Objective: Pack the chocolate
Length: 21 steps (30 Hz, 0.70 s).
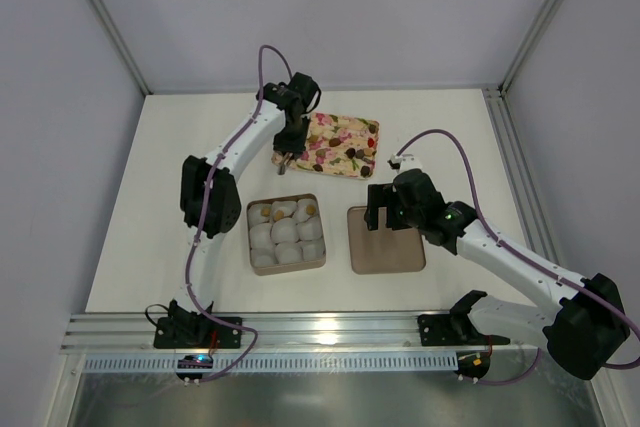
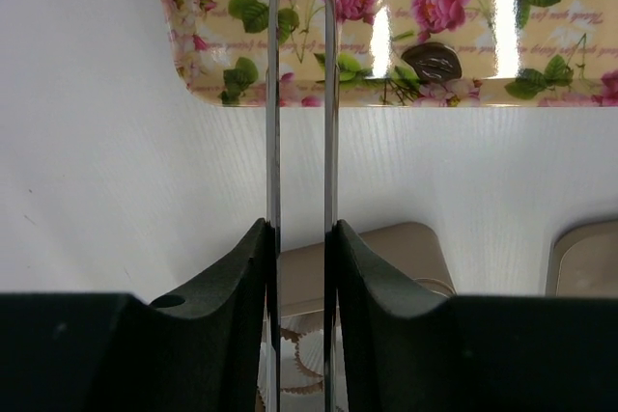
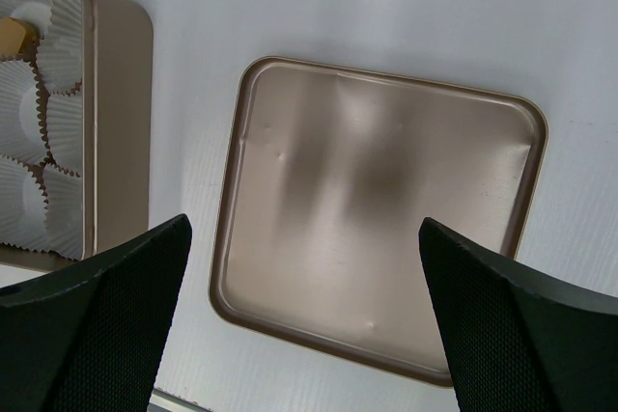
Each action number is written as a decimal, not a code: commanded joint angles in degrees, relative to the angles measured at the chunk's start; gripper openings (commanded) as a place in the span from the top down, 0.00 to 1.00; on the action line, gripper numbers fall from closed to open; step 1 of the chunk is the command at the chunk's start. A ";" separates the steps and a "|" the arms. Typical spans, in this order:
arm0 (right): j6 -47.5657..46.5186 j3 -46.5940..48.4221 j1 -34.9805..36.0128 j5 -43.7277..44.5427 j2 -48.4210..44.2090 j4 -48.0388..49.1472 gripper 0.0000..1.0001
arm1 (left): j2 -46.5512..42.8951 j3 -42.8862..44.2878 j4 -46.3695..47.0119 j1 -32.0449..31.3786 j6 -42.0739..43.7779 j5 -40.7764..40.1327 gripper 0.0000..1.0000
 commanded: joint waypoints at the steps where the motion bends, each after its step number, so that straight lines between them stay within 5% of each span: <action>1: -0.72 1.03 -0.21 0.17 -1.30 0.43 0.00 | -2.28 1.88 -1.31 0.10 1.15 -1.05 0.69; 21: 0.42 0.24 -0.13 -1.15 -1.92 0.78 0.00 | -7.73 -2.87 -1.49 0.19 0.89 -0.61 0.68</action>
